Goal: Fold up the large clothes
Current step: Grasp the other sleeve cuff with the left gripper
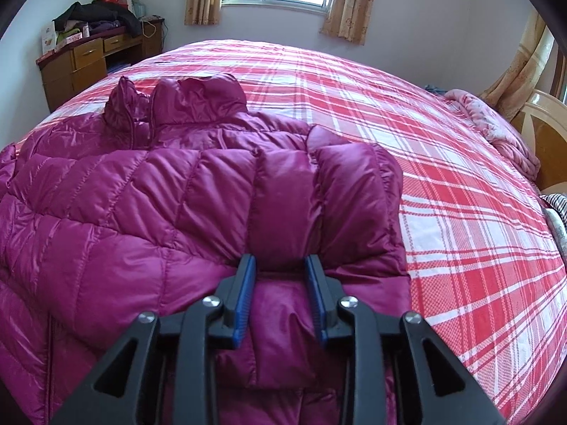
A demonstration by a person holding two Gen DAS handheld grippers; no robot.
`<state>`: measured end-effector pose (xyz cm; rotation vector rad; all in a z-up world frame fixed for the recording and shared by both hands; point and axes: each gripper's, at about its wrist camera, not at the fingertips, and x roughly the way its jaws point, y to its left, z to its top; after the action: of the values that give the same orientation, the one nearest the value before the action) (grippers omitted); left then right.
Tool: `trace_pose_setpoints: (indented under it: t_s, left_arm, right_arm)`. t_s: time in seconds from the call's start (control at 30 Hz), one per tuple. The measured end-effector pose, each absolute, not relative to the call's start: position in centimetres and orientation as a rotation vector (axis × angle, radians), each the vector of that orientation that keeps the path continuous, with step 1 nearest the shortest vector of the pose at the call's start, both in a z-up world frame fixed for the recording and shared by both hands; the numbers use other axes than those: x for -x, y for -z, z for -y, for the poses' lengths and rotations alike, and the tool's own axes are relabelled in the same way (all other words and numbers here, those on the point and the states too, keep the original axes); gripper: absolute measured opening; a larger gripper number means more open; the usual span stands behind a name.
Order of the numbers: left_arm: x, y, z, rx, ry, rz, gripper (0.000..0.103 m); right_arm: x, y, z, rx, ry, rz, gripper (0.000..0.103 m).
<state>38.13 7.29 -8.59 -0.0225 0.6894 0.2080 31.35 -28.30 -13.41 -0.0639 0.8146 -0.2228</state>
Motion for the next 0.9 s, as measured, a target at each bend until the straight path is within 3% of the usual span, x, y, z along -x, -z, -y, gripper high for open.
trace_pose_setpoints:
  t_s: [0.2,0.4,0.87,0.9]
  left_arm:
    - [-36.6,8.3,-19.1,0.259,-0.407,-0.704,0.102]
    - [-33.8,9.9,-26.0,0.492,-0.601,-0.637,0.102]
    - [-38.9,13.3,-28.4,0.625,-0.736,-0.704,0.102]
    - [-39.0,13.4,-28.3,0.614,-0.745,-0.697,0.097]
  right_arm:
    - [-31.3,13.3,28.4,0.050,0.217,-0.812,0.034]
    - [-31.3,13.3,28.6,0.038,0.211,-0.809,0.034]
    - [-31.3,13.4,28.6,0.041,0.213,-0.808,0.034]
    - [-31.4,13.4,28.6,0.041,0.213,-0.809,0.034]
